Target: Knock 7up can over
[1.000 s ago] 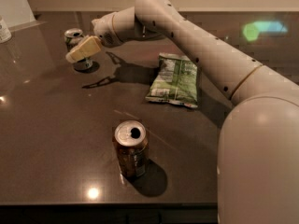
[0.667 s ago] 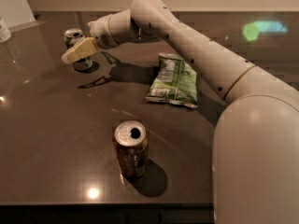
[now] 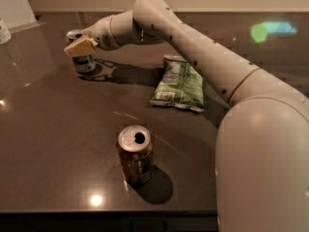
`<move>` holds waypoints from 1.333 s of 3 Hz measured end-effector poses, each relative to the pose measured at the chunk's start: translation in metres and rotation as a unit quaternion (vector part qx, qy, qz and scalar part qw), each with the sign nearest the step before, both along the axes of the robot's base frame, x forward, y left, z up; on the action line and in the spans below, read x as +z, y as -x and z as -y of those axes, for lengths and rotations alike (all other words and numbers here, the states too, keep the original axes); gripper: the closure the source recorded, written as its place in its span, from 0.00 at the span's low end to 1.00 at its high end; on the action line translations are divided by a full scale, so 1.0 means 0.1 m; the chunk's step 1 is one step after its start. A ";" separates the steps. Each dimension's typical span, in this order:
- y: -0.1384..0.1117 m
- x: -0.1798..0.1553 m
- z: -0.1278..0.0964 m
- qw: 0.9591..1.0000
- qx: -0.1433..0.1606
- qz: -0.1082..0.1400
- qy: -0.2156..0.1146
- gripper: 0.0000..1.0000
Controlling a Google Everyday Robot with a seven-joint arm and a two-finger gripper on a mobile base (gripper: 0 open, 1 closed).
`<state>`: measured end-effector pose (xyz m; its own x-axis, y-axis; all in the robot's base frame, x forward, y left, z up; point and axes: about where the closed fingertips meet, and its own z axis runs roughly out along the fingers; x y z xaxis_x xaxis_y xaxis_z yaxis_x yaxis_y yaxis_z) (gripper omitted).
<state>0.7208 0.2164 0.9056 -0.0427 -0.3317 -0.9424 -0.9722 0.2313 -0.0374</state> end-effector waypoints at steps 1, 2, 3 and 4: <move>-0.04 0.04 0.06 1.000 -0.005 0.005 -0.001 0.64; -0.02 0.14 0.14 1.000 -0.001 0.010 0.003 0.88; 0.10 0.28 0.28 0.999 0.010 0.026 0.019 1.00; 0.27 0.49 0.49 0.997 0.018 0.034 0.073 1.00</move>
Offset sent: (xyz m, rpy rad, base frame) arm 0.0000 -0.0289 0.0269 -0.0131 -0.0369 0.0035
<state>0.6937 0.1678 0.9545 0.0337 -0.4657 -0.8843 -0.9740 0.1829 -0.1334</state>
